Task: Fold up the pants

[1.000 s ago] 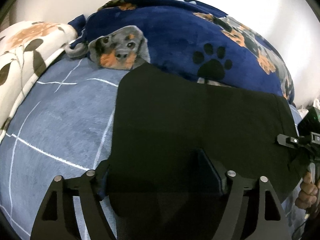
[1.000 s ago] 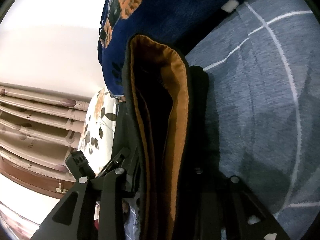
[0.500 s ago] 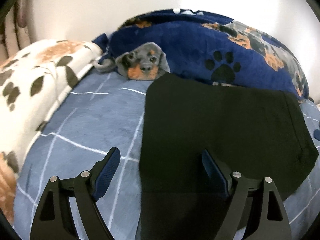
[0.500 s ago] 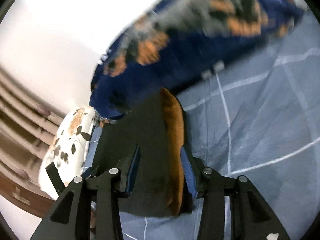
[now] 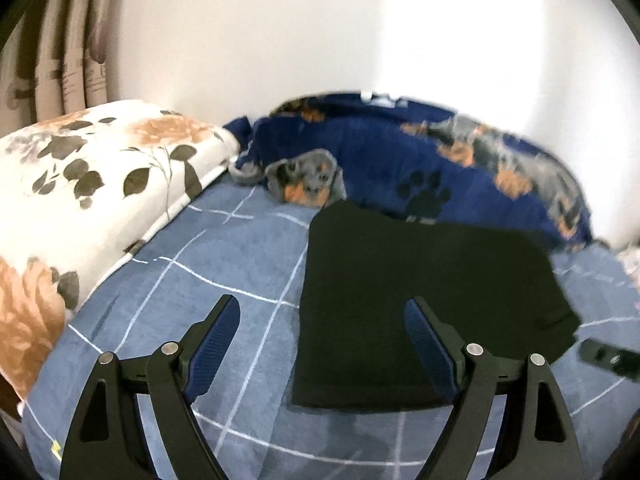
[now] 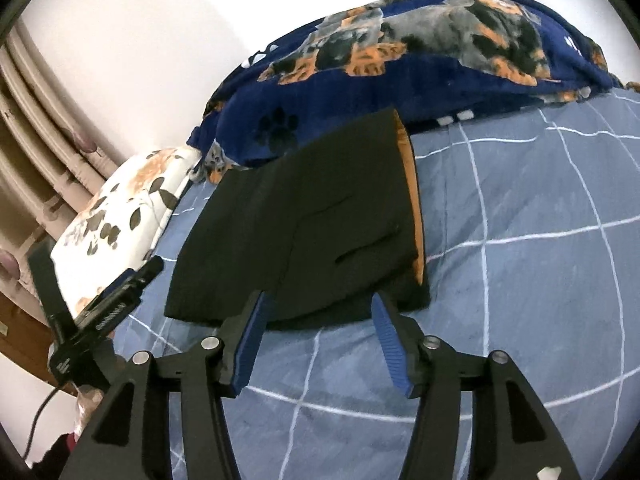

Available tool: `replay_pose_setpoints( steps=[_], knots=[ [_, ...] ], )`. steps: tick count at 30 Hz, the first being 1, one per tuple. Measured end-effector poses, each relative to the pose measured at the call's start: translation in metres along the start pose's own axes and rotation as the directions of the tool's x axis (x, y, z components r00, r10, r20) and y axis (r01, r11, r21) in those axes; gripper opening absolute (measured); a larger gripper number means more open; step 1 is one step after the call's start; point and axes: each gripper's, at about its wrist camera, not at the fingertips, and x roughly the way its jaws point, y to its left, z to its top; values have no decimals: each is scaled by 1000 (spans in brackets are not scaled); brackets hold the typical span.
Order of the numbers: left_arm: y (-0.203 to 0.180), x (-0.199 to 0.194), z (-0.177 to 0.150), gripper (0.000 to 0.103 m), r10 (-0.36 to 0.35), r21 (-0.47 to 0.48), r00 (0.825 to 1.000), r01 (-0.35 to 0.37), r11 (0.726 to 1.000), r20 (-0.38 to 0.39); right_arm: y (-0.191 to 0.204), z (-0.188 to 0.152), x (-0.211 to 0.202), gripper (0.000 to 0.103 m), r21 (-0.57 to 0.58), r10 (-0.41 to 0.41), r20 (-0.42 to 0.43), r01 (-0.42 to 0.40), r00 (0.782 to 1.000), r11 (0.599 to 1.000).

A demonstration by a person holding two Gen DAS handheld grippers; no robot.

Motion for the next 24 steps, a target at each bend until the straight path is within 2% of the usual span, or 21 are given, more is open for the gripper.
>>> replay_pose_setpoints(
  steps=[5, 9, 12, 17, 24],
  knots=[
    [-1, -18, 2, 85, 36, 10, 999, -36, 999, 11, 7, -6, -10, 57, -8, -9, 16, 9, 1000, 1000],
    [-7, -29, -3, 85, 84, 54, 996, -85, 995, 23, 8, -10, -14, 61, -6, -13, 23, 13, 1000, 1000],
    [-15, -35, -10, 91, 102, 92, 994, -104, 990, 31, 8, -14, -16, 62, -8, -23, 25, 24, 999, 1000],
    [-26, -45, -20, 92, 110, 146, 992, -117, 982, 60, 7, -20, -20, 63, 0, -34, 25, 34, 999, 999],
    [-40, -65, -11, 103, 148, 184, 986, -159, 970, 72, 9, -18, -29, 65, -2, -18, 37, 18, 999, 1000]
  ],
)
